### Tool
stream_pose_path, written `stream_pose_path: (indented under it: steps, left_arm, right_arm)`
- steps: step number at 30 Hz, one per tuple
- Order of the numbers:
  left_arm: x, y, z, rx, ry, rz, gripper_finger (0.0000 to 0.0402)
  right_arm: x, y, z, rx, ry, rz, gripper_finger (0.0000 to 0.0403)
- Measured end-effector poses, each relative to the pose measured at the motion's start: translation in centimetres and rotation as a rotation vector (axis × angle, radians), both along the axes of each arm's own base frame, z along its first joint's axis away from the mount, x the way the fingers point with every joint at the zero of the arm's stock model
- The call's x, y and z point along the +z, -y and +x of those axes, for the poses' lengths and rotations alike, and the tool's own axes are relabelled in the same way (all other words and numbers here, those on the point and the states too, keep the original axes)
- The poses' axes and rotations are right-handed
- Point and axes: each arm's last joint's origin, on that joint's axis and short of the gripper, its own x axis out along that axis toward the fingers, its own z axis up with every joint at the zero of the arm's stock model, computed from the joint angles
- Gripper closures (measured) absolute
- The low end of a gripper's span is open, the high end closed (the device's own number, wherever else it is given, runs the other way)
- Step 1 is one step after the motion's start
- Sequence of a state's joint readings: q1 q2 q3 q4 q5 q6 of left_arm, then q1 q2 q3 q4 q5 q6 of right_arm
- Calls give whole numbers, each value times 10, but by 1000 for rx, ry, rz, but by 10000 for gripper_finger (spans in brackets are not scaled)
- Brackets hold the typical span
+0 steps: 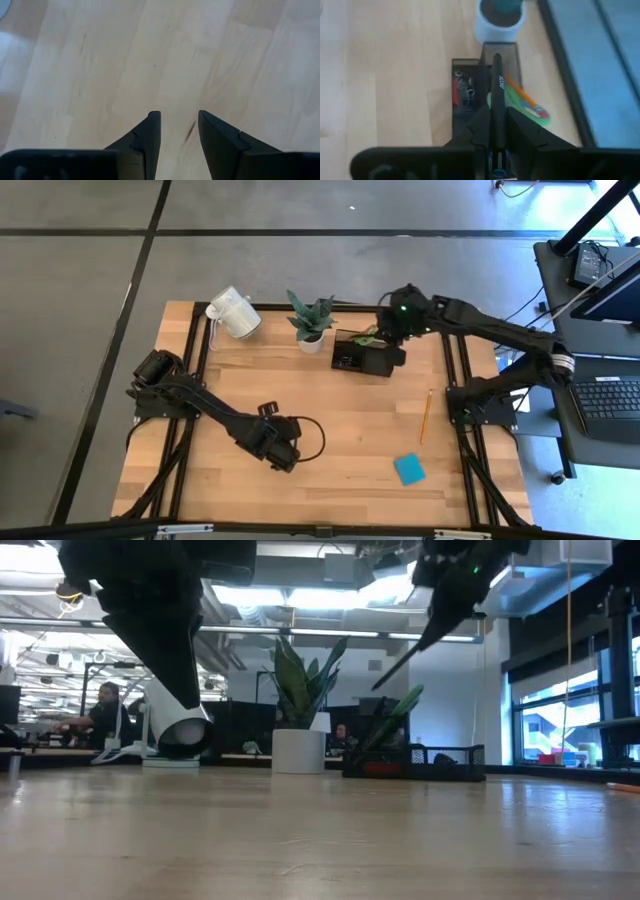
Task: Pick and place office supplies into organizer
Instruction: Put the black pen into the desk organizer, then put the orange pencil into the desk organizer
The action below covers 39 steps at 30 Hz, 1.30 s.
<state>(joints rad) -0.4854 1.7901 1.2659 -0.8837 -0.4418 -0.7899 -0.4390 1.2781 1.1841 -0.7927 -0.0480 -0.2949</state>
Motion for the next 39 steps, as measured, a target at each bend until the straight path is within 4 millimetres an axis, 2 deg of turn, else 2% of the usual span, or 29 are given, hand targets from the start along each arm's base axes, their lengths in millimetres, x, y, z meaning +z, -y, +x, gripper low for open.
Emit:
stream_pose_path:
  steps: [10,16,23,33,36,39]
  left_arm:
    - [0,-1,0,4,6,10,281]
    - [0,0,0,4,7,10,281]
    - [0,-1,1,6,7,10,281]
    - [1,-2,1,11,22,37,281]
    - [1,-4,2,19,28,48,281]
    - [1,-6,3,27,28,49,281]
  right_arm:
    - [-44,33,34,11,-41,16,355]
    - [-74,48,46,18,-122,62,355]
    - [-85,56,55,33,-109,46,353]
    - [-81,57,54,37,-108,-12,214]
    - [-79,57,51,-3,-144,-63,183]
    - [-65,51,46,-23,-136,-115,163]
